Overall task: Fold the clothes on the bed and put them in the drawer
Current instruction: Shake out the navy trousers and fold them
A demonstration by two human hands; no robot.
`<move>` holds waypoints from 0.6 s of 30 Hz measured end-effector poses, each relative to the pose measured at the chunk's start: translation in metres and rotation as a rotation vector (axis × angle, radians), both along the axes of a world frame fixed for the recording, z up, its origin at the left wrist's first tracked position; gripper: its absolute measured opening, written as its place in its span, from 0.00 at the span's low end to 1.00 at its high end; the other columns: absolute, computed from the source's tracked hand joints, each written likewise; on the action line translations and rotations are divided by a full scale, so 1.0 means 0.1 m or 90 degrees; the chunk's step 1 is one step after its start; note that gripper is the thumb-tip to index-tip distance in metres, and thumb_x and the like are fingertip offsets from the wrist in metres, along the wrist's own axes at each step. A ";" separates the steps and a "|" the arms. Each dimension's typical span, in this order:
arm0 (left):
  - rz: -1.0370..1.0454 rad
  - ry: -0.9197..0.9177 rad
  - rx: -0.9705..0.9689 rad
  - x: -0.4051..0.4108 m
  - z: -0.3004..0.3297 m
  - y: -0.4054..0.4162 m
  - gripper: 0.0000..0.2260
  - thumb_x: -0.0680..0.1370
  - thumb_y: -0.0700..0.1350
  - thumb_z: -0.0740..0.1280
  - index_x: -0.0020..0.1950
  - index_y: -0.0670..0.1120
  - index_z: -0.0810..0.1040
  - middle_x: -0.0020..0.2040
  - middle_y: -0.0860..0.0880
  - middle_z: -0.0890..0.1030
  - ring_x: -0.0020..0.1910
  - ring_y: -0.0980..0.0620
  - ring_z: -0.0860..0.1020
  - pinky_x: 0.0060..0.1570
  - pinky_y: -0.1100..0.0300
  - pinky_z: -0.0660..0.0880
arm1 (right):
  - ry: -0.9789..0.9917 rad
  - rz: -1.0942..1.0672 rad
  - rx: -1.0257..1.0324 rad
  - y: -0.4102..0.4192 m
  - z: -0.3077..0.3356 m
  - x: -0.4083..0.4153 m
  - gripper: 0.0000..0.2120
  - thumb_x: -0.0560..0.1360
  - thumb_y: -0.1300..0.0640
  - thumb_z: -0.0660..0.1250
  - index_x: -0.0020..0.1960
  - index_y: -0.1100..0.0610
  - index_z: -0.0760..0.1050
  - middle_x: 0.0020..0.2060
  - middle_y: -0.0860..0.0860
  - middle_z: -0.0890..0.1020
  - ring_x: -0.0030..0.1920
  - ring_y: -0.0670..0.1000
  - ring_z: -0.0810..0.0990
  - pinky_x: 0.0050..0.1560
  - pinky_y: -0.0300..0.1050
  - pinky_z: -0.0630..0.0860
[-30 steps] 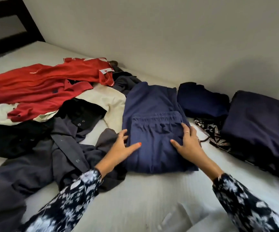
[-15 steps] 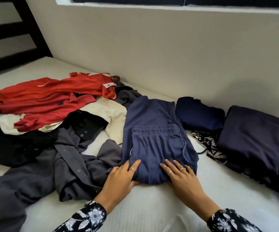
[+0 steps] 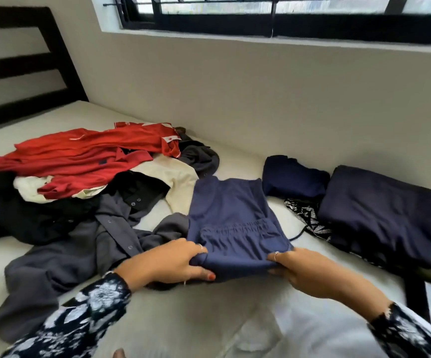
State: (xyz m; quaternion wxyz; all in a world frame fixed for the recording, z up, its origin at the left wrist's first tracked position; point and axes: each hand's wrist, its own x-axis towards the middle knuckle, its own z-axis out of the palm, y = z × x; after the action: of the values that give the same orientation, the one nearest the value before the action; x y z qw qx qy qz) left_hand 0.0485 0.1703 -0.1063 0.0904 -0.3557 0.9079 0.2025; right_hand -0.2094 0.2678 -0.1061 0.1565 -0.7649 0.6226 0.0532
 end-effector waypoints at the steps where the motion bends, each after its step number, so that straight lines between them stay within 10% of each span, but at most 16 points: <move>1: -0.032 0.005 0.039 0.03 0.09 0.05 0.20 0.75 0.62 0.65 0.48 0.44 0.75 0.43 0.48 0.79 0.42 0.52 0.75 0.42 0.58 0.68 | -0.030 0.020 0.028 0.11 0.10 0.00 0.10 0.82 0.49 0.55 0.58 0.50 0.72 0.46 0.44 0.78 0.50 0.50 0.75 0.48 0.44 0.68; 5: -0.089 -0.009 0.156 0.08 0.25 0.22 0.21 0.74 0.63 0.66 0.43 0.44 0.76 0.35 0.51 0.75 0.33 0.57 0.71 0.35 0.59 0.66 | -0.103 0.077 0.132 0.35 0.34 0.00 0.12 0.82 0.50 0.58 0.39 0.47 0.64 0.32 0.39 0.73 0.33 0.38 0.70 0.37 0.33 0.65; 11: -0.047 -0.001 0.235 -0.01 0.26 -0.01 0.28 0.72 0.68 0.65 0.43 0.41 0.76 0.35 0.51 0.74 0.33 0.57 0.70 0.36 0.60 0.66 | -0.093 0.075 0.125 0.04 0.43 -0.13 0.08 0.81 0.50 0.60 0.48 0.53 0.74 0.36 0.42 0.73 0.36 0.42 0.71 0.41 0.33 0.66; 18: 0.413 0.344 0.415 -0.16 0.22 -0.79 0.27 0.70 0.67 0.68 0.49 0.43 0.81 0.46 0.43 0.82 0.42 0.46 0.80 0.44 0.53 0.75 | -0.055 -0.039 -0.081 -1.21 0.39 -0.32 0.09 0.79 0.51 0.63 0.54 0.54 0.77 0.50 0.55 0.81 0.53 0.58 0.78 0.52 0.50 0.72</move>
State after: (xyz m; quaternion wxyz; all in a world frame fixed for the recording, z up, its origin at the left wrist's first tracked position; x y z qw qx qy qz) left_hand 0.0324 0.0913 -0.0847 -0.1078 -0.5068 0.6325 0.5757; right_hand -0.2413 0.1465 -0.0675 0.1362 -0.7553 0.6406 -0.0243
